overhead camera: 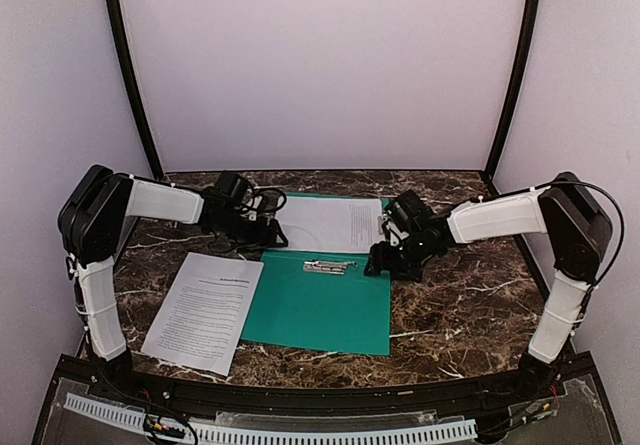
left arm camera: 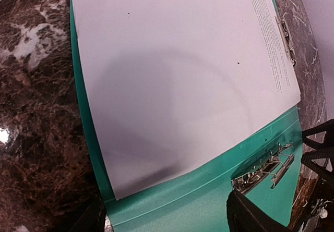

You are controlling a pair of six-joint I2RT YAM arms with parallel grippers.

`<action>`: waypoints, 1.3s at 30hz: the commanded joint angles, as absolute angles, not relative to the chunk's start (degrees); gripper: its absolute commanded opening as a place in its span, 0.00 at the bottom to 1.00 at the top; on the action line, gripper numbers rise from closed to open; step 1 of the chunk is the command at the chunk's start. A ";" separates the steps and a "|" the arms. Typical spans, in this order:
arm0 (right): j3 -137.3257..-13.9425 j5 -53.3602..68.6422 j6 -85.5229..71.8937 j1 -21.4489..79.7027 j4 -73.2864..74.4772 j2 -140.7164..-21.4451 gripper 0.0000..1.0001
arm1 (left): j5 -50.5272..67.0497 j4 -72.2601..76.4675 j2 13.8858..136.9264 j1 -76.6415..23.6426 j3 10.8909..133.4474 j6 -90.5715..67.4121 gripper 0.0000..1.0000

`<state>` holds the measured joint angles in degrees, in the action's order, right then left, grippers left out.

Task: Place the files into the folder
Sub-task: Move the folder with some files to the center of the board, then pick up the file from the center of the board.

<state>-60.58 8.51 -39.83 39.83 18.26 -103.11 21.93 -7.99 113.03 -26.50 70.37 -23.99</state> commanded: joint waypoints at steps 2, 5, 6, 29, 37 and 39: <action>-63.04 2.14 -33.59 37.80 21.76 -105.59 0.70 | 26.14 -13.44 116.73 -29.37 72.07 -24.15 0.81; -64.08 -2.05 -31.55 37.84 23.84 -103.89 0.73 | 18.91 -17.08 115.26 -29.36 73.16 -22.47 0.84; -64.03 -3.04 -30.95 37.87 23.95 -102.98 0.75 | 16.88 -18.29 113.91 -29.36 73.05 -21.86 0.87; -96.37 15.44 -25.80 58.44 19.64 -121.89 0.89 | -6.02 -28.67 81.35 -18.20 48.14 -23.95 0.99; -112.71 26.75 -30.14 60.48 22.62 -134.21 0.87 | -2.93 -28.41 75.17 -10.17 41.65 -24.48 0.99; -114.65 27.75 -30.85 60.74 23.85 -136.28 0.87 | -1.32 -27.03 75.08 -8.49 40.04 -25.24 0.99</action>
